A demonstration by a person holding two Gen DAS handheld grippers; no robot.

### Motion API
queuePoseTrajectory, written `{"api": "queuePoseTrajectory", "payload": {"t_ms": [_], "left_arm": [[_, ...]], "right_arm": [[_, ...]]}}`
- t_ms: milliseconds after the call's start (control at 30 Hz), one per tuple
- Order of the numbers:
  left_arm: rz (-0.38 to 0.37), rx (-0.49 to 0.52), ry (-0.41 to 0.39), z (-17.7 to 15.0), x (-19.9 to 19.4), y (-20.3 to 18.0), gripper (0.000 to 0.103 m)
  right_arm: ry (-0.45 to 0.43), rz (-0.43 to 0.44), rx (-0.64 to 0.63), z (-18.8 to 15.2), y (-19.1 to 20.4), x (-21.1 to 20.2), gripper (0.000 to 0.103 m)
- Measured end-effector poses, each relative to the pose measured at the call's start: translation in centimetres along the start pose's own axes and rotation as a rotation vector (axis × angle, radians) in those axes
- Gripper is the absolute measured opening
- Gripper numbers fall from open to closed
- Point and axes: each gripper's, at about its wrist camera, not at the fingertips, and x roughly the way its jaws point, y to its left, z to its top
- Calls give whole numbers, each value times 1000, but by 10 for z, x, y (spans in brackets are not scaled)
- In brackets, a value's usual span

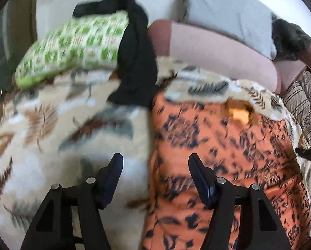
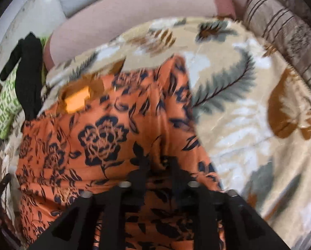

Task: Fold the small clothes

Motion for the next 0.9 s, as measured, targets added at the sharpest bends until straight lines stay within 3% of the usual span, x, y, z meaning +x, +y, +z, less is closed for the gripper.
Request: {"api": "queuePoseTrajectory", "payload": {"t_ms": [67,133,167,233,267,300,367,433,533,600,733,900], "left_arm": [[23,35,15,6,14,-7,66],[99,68,140,2,52,-9,66],[145,76,235,-7,76,-7,69],[116,24,207,-13,80,0,74],[114,13,205,-12,75,0,74],[109,5,199,-11,65,1,73],[91,15,157,-11,46,2,73],[84,11,121,-17,19,7,73],[-13,-52,105,-44,-27,21,73],[-82,-97,111,-74,-60,31,79],[-138,-101,155,-129,-97,36,79],[-165,-135,230,-176,-111,37,79]], "right_arm": [[-68,83,30,6,5,-16,60],[-66,220,28,12,16,-17,62],[-36,307,36,15,21,-9,65],[84,369,71,15,20,28,74],[171,305,101,10,12,56,74],[188,298,176,4,-1,67,69],[102,347,197,2,-5,42,69],[45,317,133,-1,-2,15,70],[2,290,116,-24,-19,-30,70],[-8,252,101,-50,-37,-57,72],[89,200,85,-107,-73,-88,73],[198,236,113,-181,-111,-104,73]]}}
